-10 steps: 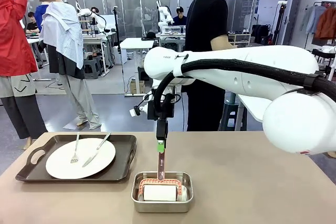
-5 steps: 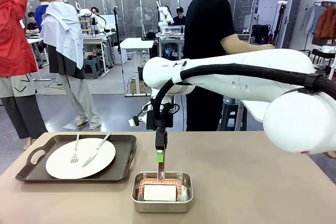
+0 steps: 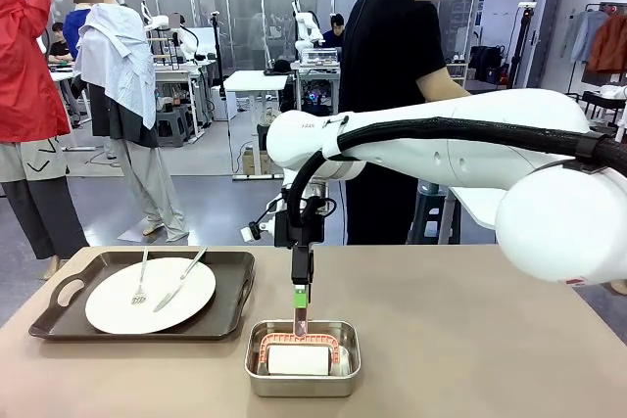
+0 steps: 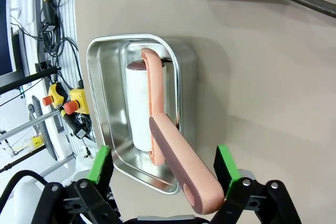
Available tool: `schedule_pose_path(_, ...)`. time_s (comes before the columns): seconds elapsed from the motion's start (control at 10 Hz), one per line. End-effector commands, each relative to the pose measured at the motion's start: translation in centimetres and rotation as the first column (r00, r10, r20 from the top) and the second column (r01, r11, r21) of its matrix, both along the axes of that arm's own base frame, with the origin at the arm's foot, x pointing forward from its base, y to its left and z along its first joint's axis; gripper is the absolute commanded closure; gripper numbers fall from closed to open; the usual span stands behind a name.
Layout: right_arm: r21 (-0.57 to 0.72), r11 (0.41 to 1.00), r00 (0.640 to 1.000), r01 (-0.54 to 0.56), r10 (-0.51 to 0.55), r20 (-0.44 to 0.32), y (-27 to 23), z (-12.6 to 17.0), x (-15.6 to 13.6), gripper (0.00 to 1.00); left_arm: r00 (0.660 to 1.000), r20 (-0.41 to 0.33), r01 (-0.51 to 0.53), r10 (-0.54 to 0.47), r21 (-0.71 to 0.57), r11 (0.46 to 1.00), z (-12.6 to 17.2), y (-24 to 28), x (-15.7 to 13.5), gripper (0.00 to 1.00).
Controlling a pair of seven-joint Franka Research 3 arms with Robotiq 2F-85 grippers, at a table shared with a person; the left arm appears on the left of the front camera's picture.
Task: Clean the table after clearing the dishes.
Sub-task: When the left (or right) Handle tray is removed, use the left hand (or right hand) to clean the left (or right) side of the table with the Lint Roller.
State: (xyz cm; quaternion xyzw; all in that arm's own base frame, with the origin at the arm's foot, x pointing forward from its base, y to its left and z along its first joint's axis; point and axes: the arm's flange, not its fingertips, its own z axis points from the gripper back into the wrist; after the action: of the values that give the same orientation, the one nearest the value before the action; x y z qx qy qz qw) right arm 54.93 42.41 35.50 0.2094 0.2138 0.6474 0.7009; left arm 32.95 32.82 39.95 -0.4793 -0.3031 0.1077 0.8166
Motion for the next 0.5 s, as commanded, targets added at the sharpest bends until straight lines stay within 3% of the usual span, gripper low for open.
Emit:
schedule_pose_path(0.0,0.042,0.999,1.000,0.006,-0.006,0.005,-0.48,0.37,-0.87,0.48,1.000,0.006,-0.004,0.004,-0.007,1.000,0.12,0.09,-0.28,0.00)
schedule_pose_path(0.1,0.059,0.998,1.000,0.014,-0.015,0.022,-0.51,0.61,-0.72,0.80,1.000,0.006,-0.004,0.004,-0.007,1.000,0.12,0.09,-0.28,0.00)
schedule_pose_path(0.2,0.061,0.998,1.000,0.012,-0.014,0.026,-0.54,0.70,-0.63,1.00,1.000,0.006,-0.004,0.004,-0.007,1.000,0.12,0.09,-0.28,0.00)
schedule_pose_path(0.4,0.069,0.998,0.999,0.015,-0.017,0.031,-0.41,0.65,-0.50,1.00,1.000,0.006,-0.004,0.004,-0.007,1.000,0.12,0.09,-0.28,0.00)
